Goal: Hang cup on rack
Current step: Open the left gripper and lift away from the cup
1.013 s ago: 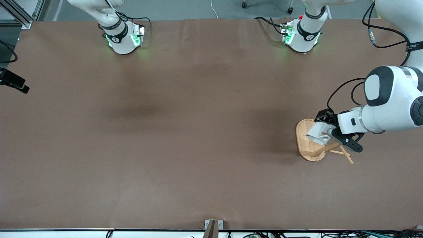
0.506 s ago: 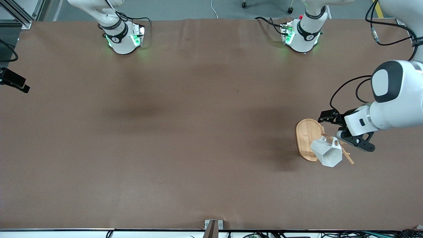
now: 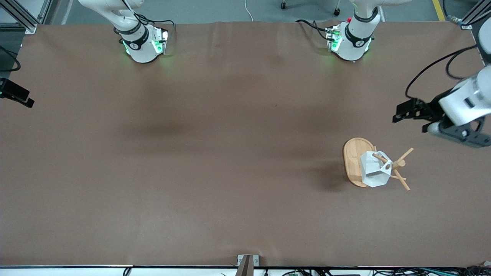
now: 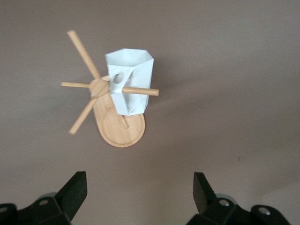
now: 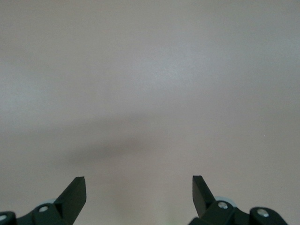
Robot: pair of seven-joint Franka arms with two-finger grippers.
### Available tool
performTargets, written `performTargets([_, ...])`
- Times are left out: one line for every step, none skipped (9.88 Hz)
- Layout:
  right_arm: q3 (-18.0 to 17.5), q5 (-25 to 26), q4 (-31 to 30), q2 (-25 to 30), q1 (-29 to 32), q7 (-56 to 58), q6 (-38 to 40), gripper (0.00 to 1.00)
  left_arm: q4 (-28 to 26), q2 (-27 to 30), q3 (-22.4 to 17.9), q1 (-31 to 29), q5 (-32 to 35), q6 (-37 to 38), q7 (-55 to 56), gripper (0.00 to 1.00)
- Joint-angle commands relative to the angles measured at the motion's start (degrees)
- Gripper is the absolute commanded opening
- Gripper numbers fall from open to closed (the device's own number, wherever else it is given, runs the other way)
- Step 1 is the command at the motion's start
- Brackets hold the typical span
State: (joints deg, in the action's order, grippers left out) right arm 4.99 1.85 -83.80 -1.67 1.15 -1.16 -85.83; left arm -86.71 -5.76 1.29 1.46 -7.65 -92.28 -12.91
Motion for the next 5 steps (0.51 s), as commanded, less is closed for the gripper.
performTargets([-0.2,-0.2,-0.1,0.6,0.3,-0.7,0.4,1.00,-1.2,3.6,-2.2,0.4,2.7,0.7,-2.7,1.00])
performTargets([-0.2,-0.2,-0.1,0.6,0.3,-0.8,0.5,1.00,-1.5,5.6,-3.1,0.7,2.5,0.8,-3.9,1.00])
performTargets([-0.2,-0.2,0.0,0.5,0.3,-0.8,0.4,1.00,-1.8,7.1,-3.2,0.9,2.6,1.9,-3.3,1.00])
performTargets([-0.2,0.0,0.0,0.4,0.4,-0.4,0.2,1.00,-1.8,8.0,-3.3,2.2,2.7,4.7,0.5,1.00])
performTargets([-0.2,-0.2,0.0,0.3,0.6,0.1,0.1,1.00,-2.1,9.2,-3.2,3.4,3.1,8.0,6.2,1.00])
